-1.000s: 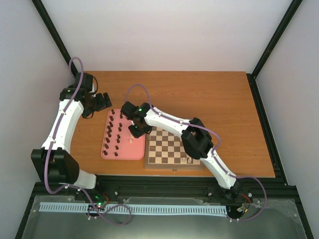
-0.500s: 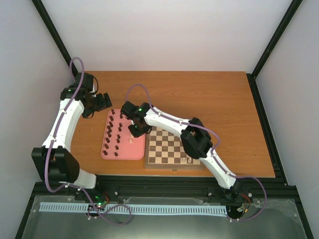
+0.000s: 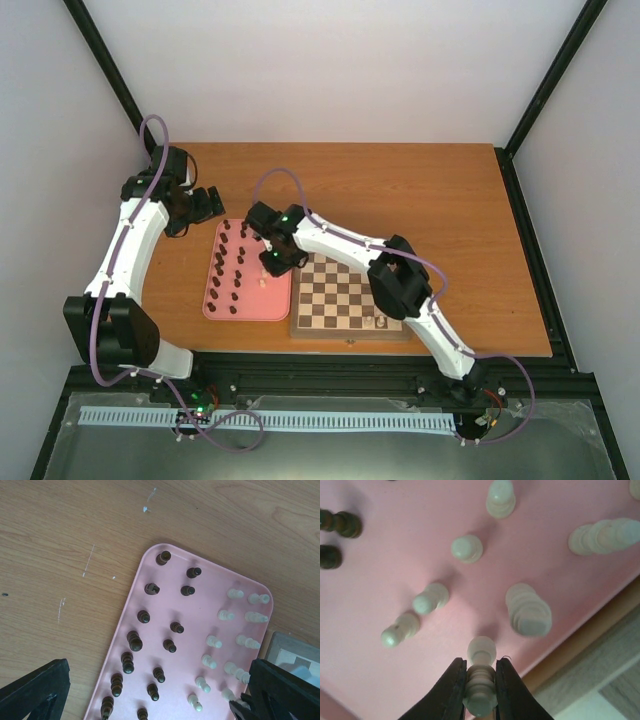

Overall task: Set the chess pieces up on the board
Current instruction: Pick up the chess piece from the storage box, then place the chess piece on the chessboard.

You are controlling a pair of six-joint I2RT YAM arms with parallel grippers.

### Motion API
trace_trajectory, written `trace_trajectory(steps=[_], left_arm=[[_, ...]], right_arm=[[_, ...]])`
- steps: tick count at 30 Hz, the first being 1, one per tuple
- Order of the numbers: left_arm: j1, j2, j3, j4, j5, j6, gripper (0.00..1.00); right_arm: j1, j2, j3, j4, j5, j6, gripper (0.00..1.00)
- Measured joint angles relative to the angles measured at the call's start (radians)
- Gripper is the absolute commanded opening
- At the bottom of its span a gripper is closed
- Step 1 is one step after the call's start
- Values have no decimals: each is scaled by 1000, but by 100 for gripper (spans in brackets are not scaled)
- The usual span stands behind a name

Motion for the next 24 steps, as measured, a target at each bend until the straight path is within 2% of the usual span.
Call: trace_trajectory(steps=[6,11,17,24], left_arm=[[0,1,0,0,-2,0,100],[0,11,3,0,-2,0,100],[0,13,3,0,-5,0,100],[0,14,5,0,-5,0,100]], right_arm=[[0,-122,-27,-27,-36,-21,9],[0,-290,-89,-45,-37,-21,9],[0,-523,-411,-69,29,19,9],[-1,-683,-747,-77,70,111,9]])
